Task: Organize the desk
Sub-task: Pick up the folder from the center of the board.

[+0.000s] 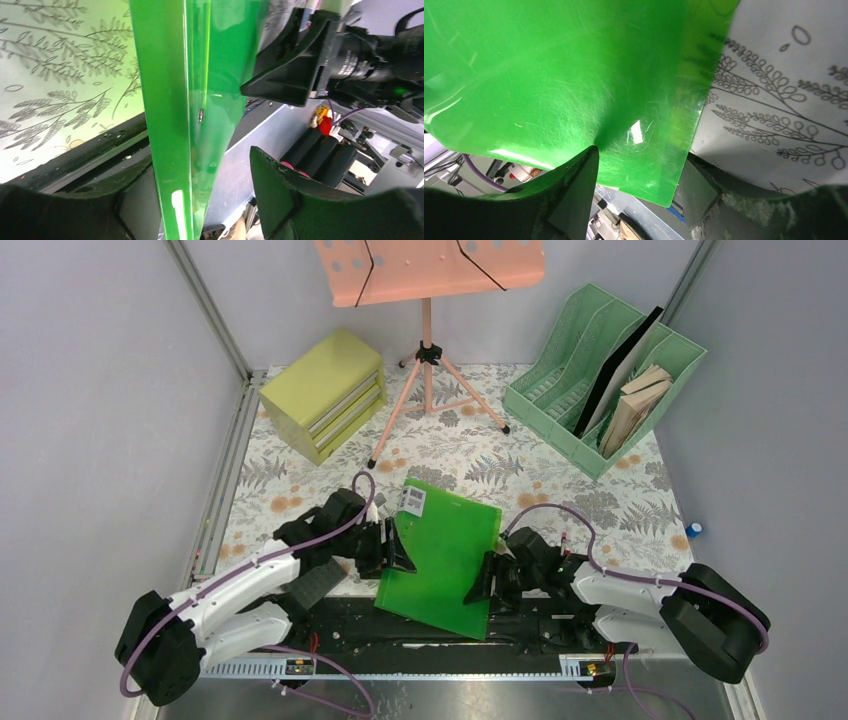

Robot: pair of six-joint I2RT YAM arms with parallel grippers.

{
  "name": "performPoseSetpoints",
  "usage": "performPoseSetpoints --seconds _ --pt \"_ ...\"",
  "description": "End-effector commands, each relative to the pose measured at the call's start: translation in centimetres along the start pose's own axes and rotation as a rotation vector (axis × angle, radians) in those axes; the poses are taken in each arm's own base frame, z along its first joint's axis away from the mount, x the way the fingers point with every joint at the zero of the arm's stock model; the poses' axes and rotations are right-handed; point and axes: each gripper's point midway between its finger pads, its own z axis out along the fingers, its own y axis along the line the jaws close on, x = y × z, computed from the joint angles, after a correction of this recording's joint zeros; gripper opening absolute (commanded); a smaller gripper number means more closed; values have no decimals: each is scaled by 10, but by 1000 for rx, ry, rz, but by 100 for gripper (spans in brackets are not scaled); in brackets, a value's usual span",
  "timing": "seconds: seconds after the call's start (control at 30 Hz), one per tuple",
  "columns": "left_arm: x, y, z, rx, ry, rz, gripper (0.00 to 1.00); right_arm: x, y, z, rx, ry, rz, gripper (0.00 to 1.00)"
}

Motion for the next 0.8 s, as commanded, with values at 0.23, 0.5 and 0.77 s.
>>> performPoseSetpoints --seconds 0.23,0.5,0.77 --pt "-12 -44 -9 138 -24 52 25 -13 10 5 -49 -58 -26 65" --pt "-18 -20 -19 -30 -67 101 0 -12 19 -2 -53 -50 -73 69" --pt "-31 -21 -51 -113 -171 231 0 -25 62 -37 -106 -146 -185 86"
